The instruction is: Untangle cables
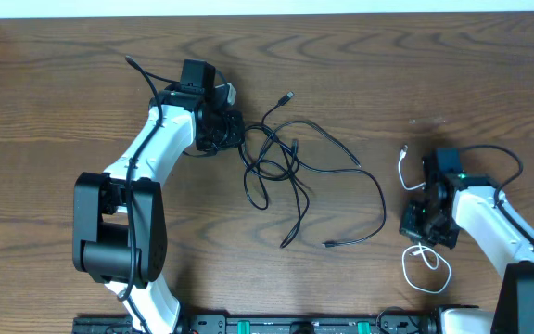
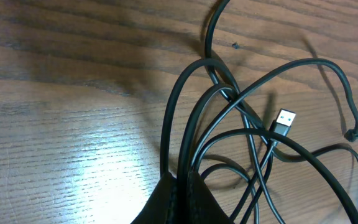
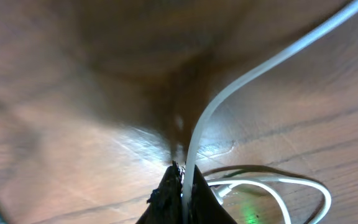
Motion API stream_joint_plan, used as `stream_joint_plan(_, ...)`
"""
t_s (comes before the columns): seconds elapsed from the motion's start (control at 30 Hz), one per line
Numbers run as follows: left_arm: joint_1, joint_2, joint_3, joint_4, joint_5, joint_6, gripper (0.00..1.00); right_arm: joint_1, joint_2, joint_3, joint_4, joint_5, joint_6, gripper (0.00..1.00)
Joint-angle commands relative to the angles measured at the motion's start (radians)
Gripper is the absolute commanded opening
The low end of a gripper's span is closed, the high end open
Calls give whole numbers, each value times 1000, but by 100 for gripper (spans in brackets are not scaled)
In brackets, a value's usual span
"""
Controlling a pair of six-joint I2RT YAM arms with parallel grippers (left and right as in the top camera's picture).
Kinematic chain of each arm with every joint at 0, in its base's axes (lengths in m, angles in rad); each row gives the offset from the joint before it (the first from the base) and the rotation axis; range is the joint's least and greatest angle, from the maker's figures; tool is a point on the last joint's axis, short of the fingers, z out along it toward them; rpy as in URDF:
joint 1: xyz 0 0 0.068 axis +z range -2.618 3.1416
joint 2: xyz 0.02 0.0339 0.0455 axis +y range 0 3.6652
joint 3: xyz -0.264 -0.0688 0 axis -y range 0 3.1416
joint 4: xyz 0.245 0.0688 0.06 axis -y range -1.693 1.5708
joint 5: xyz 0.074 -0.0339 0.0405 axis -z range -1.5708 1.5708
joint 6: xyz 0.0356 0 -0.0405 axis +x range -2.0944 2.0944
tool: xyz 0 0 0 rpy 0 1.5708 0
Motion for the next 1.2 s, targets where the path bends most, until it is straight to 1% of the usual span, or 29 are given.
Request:
stream_joint_plan(0.0,0,-20,16,-3,-9,10,8,-33,1,130,2,44,17,1)
stream_joint_plan(0.1,0,-20,16,-3,-18,14,8,-72,1,270,-7,76,16,1)
stream_joint_plan(0.23,0,-20,16,-3,-20,14,8,-125,1,502,-14,245,13,1)
stream_joint_plan(0.27,0,-20,16,-3,-20,14,8,-129,1,520,-13,260,13,1)
stream_joint_plan(0.3,0,-20,16,-3,-20,14,8,-152,1,629,3,350,13,1)
stream_joint_plan(0.33,0,-20,16,-3,-20,14,8,-158,1,657,10,370,13,1)
stream_joint_plan(0.4,0,-20,16,-3,-20,14,8,-195,1,798,58,459,13,1)
stream_joint_plan(0.47,0,-20,16,-3,-20,14,8,-212,1,851,90,499,2,1)
stream_joint_plan(0.5,0,-20,16,-3,-20,14,8,-229,1,893,140,537,-34,1)
stream_joint_plan(0.57,0,-20,16,-3,-20,14,8,-249,1,921,220,584,-98,1)
stream_joint_plan(0.63,0,-20,16,-3,-20,14,8,-287,1,928,371,649,-250,1)
stream_joint_plan(0.7,0,-20,16,-2,-20,14,8,-318,1,928,428,656,-325,1)
stream_joint_plan(0.8,0,-20,16,-3,-20,14,8,-372,2,928,451,655,-347,1)
stream_joint_plan(1.17,0,-20,16,-2,-20,14,8,-524,51,921,417,644,-348,1)
